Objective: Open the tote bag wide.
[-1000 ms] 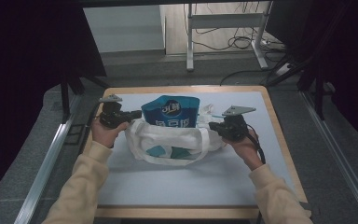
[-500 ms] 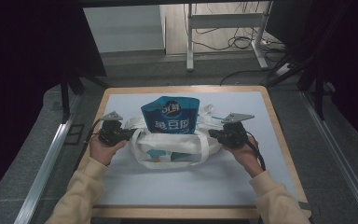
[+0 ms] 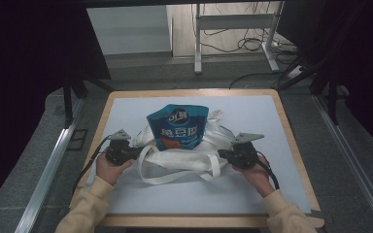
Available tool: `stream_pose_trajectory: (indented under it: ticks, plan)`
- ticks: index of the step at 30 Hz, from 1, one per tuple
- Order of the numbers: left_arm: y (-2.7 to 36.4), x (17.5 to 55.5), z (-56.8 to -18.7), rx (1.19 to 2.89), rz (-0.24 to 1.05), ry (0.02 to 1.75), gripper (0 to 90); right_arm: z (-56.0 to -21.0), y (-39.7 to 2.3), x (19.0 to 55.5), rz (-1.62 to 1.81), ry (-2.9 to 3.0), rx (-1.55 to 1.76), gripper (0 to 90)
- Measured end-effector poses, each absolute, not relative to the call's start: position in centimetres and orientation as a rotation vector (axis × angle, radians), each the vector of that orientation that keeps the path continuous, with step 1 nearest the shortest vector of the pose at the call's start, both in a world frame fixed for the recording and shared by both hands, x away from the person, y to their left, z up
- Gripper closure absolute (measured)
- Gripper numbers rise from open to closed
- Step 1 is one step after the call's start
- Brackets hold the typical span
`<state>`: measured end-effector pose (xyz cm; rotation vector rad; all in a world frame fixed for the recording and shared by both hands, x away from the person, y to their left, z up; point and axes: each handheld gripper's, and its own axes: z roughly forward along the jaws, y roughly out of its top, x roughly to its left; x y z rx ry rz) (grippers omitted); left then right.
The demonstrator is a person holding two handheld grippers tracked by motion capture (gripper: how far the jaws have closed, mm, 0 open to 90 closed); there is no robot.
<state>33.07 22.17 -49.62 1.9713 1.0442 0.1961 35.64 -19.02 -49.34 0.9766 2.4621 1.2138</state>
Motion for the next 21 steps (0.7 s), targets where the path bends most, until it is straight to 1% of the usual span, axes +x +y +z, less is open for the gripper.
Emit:
stream_pose_trajectory:
  ticks: [4, 5, 8, 17, 21]
  plan:
    - [21.9, 32.6, -50.0, 2.0, 0.208, 1.037, 90.0, -50.3, -19.1, 35.2, 1.184, 2.486, 0.979, 89.0]
    - [21.8, 32.5, -50.2, 2.005, 0.205, 1.034, 90.0, -50.9, -19.2, 34.9, 1.163, 2.504, 0.986, 89.0]
    - [22.1, 32.6, -50.9, 1.979, 0.162, 1.052, 90.0, -51.4, -19.2, 34.8, 1.153, 2.517, 0.988, 89.0]
    - [21.9, 33.0, -51.0, 1.967, 0.178, 1.063, 90.0, -51.1, -19.0, 35.2, 1.156, 2.501, 0.983, 89.0]
    - [22.0, 33.0, -50.3, 1.964, 0.207, 1.052, 90.0, -49.9, -18.8, 35.3, 1.19, 2.463, 0.966, 88.9]
